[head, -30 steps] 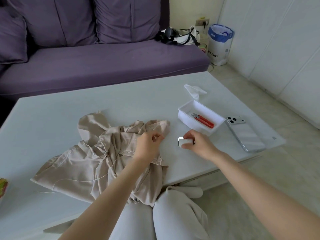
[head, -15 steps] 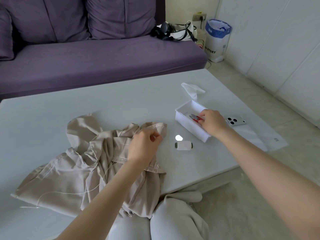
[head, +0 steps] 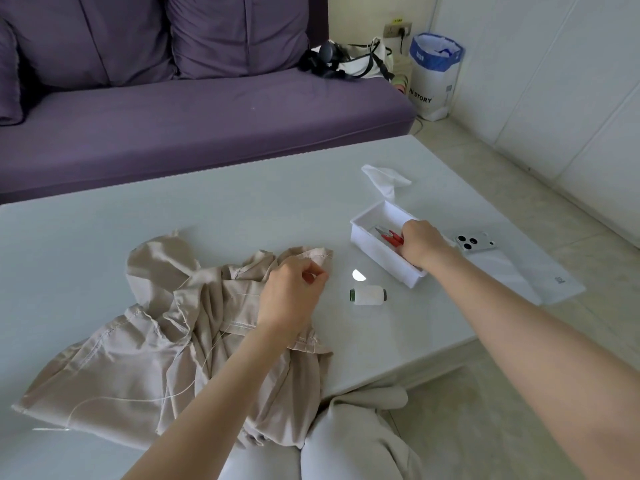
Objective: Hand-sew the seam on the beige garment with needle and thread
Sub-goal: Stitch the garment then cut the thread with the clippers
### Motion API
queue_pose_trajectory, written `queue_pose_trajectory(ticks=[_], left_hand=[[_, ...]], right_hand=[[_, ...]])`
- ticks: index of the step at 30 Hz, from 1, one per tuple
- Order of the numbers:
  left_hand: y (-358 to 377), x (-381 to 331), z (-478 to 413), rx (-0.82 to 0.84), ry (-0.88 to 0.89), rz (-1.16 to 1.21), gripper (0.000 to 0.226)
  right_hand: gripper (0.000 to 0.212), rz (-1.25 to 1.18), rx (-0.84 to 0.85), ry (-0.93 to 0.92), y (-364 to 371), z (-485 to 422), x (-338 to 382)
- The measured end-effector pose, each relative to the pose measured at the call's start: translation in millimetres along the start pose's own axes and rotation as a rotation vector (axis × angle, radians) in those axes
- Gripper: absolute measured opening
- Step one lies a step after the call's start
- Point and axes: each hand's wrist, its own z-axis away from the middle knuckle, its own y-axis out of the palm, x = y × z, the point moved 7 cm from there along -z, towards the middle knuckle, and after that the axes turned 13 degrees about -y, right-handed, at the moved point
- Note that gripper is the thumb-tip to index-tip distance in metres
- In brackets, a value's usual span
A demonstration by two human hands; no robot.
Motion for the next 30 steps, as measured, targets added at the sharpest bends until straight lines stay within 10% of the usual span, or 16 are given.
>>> queue_pose_trajectory(ticks=[8,14,30], left_hand=[[-9.8,7.5,3.6,-0.003,0.022,0.066,0.010],[-12.5,16.5,7.9,-0.009,-0.014,0.080,0.008],[-10.1,26.3,22.9,0.023,-0.057,0.096,0.005]], right_hand=[[0.026,-0.352,-0.278,-0.165,-39.2,38.0,41.9],[0.018,-0.935,-0.081,-0.091,5.0,85.7,80.6],[0.038,-1.379,0.140,0.345,78.5,145.8,82.3]])
